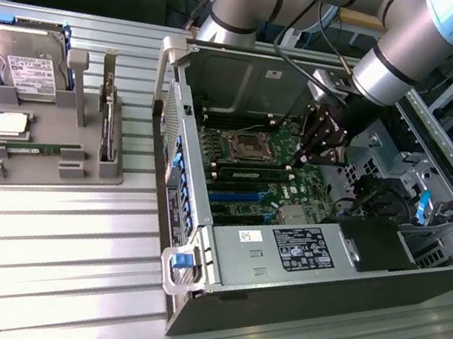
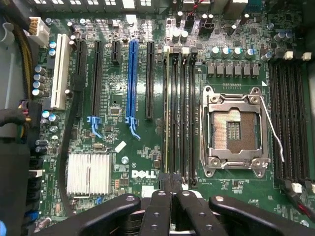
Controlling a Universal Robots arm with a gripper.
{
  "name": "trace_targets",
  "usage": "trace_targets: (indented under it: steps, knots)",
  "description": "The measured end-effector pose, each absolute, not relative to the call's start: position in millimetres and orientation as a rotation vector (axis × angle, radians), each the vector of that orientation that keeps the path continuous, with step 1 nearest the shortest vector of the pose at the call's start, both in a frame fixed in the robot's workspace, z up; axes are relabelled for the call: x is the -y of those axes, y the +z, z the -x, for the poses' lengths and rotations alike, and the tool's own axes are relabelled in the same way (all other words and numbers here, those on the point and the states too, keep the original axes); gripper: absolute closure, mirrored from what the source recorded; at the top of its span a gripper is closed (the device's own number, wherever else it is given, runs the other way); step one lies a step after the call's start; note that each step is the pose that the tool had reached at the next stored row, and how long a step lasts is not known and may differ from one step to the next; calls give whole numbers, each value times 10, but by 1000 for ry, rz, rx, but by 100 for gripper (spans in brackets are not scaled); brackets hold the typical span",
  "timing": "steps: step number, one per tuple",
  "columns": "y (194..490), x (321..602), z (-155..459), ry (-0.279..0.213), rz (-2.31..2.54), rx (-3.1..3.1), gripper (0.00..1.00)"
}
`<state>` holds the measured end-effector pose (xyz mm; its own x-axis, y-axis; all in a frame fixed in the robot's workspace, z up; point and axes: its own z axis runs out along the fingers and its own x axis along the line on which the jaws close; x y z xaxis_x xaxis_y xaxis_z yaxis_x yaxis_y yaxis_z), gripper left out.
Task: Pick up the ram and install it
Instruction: 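Press down the ram until it locks into place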
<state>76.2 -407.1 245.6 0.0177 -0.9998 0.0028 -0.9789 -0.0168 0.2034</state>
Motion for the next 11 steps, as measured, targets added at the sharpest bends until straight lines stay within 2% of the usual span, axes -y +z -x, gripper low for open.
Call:
trace_targets:
  steps: [9,11]
  knots:
    - [2289,4078,-751,-212,-2129,2093,90]
    - [2440,4079,-751,-211,-2130,2093,90]
